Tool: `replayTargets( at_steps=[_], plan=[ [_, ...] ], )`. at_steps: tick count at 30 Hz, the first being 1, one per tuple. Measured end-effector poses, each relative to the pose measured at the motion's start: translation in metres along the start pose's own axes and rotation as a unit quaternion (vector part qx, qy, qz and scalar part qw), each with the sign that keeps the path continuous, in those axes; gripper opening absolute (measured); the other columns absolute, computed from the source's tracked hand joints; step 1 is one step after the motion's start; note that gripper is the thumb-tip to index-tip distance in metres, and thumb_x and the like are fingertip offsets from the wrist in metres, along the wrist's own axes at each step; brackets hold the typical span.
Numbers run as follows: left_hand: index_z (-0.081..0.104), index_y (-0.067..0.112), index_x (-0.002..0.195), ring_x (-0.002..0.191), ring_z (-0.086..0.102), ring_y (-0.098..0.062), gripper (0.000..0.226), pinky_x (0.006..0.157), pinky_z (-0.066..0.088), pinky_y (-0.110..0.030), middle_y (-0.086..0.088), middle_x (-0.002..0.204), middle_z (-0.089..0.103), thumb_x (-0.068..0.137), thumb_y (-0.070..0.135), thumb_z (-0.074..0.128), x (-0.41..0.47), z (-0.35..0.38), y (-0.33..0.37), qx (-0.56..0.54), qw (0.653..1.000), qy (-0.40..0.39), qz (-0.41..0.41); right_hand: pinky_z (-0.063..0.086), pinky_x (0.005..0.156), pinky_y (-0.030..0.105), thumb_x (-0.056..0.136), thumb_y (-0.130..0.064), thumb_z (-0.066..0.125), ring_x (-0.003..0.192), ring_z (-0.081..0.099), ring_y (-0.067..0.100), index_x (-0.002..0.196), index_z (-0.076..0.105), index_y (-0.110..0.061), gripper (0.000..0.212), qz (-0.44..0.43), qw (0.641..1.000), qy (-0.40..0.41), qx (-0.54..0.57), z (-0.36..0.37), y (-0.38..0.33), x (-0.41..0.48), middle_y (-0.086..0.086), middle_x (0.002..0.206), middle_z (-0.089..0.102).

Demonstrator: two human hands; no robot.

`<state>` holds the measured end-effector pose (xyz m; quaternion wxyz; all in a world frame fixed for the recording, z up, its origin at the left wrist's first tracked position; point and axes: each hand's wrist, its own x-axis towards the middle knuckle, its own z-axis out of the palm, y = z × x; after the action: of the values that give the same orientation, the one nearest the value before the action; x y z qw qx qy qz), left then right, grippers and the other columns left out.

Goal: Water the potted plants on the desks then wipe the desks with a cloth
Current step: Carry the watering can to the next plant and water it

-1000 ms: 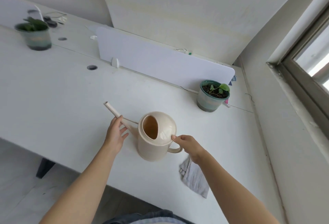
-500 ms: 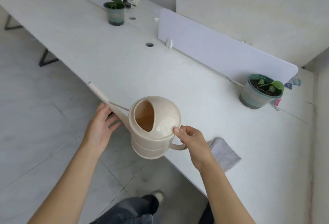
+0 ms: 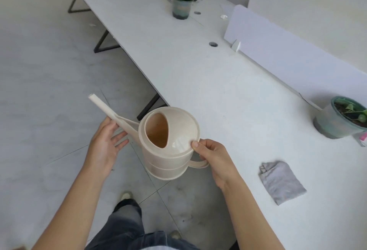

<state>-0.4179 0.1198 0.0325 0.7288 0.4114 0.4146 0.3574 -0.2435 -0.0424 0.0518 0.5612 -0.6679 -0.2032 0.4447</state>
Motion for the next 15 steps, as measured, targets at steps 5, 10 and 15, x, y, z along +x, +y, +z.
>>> replayTargets(
  at_steps=[5, 10, 15],
  plan=[
    [0.049, 0.031, 0.123, 0.109, 0.057, -0.021, 0.029, 0.099, 0.039, -0.038, 0.006, 0.114, 0.061, 0.097, 0.025, 0.039, 0.035, -0.029, 0.025, -0.014, 1.0, 0.004, 0.006, 0.036, 0.073, 0.023, 0.063, -0.037, 0.066, 0.058, 0.057, -0.011, 0.05, 0.056, -0.022, 0.022, -0.005, 1.0, -0.015, -0.014, 0.037, -0.022, 0.031, -0.02, 0.056, 0.063],
    [0.048, 0.034, 0.121, 0.101, 0.058, -0.014, 0.029, 0.088, 0.042, -0.033, 0.01, 0.109, 0.061, 0.097, 0.023, 0.036, 0.083, -0.059, 0.063, -0.021, 1.0, -0.016, 0.014, 0.035, 0.07, 0.023, 0.096, -0.041, 0.028, 0.047, 0.053, -0.008, 0.044, 0.065, -0.022, 0.067, -0.006, 1.0, 0.027, 0.006, 0.092, -0.035, 0.066, -0.013, 0.045, 0.061],
    [0.047, 0.03, 0.126, 0.099, 0.06, -0.012, 0.033, 0.088, 0.044, -0.031, 0.013, 0.105, 0.062, 0.096, 0.02, 0.038, 0.135, -0.089, 0.105, 0.011, 0.999, -0.045, 0.028, 0.035, 0.07, 0.025, 0.097, -0.041, 0.029, 0.057, 0.051, 0.006, 0.043, 0.061, -0.021, 0.066, -0.019, 0.996, 0.087, 0.004, 0.146, -0.042, 0.107, -0.01, 0.049, 0.058]
  ],
)
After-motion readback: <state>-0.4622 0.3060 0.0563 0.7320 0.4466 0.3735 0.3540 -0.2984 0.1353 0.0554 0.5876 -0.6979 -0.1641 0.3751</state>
